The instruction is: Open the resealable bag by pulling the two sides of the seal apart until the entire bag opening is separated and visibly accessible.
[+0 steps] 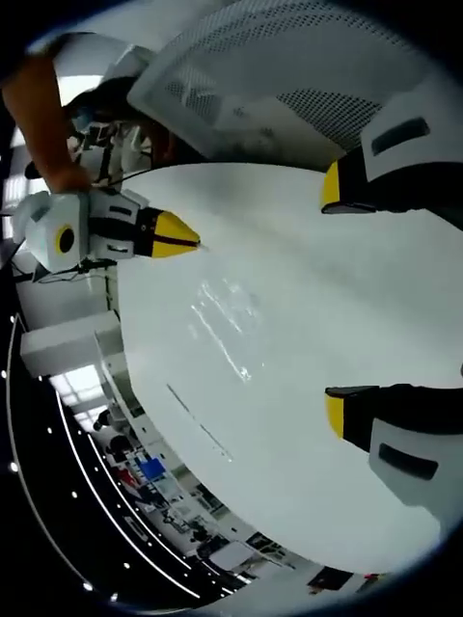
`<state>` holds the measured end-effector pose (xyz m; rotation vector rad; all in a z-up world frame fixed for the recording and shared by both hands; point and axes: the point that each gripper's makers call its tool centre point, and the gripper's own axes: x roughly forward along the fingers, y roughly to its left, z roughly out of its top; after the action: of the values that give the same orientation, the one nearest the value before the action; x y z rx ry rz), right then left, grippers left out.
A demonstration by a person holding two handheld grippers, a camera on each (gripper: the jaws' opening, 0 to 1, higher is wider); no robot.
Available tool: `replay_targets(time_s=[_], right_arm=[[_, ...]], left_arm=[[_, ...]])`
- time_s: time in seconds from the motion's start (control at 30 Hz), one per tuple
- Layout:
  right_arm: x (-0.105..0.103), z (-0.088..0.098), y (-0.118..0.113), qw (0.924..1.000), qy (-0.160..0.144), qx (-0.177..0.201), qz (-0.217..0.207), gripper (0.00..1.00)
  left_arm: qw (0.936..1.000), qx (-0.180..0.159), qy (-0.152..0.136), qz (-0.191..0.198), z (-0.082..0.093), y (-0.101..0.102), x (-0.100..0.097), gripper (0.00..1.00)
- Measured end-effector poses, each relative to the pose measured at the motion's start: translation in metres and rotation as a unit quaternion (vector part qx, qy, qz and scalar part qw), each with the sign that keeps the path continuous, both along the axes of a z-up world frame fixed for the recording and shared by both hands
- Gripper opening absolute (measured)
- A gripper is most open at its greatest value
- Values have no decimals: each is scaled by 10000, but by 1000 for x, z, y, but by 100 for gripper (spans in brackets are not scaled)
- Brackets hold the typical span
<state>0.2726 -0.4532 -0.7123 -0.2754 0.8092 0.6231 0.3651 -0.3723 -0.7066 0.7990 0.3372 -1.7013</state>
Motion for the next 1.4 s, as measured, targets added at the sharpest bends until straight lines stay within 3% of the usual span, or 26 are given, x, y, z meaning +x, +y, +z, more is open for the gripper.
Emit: replay_targets(time_s=[0.3, 0.67, 0.93, 1.4], right_arm=[[-6, 8, 13, 9992, 32, 69, 404, 0], [-9, 16, 22, 9978, 35, 113, 659, 0], [-14, 19, 20, 9976, 96, 140, 668, 0], [-13, 17, 22, 9984, 252, 385, 342, 0]], left_arm=[[9981, 90, -355, -488, -2, -11, -12, 59], [9931, 58, -653, -971, 1, -17, -22, 36], [9886, 144, -709, -1319, 2, -14, -31, 7], [9858, 204, -749, -1492, 3, -16, -38, 1]])
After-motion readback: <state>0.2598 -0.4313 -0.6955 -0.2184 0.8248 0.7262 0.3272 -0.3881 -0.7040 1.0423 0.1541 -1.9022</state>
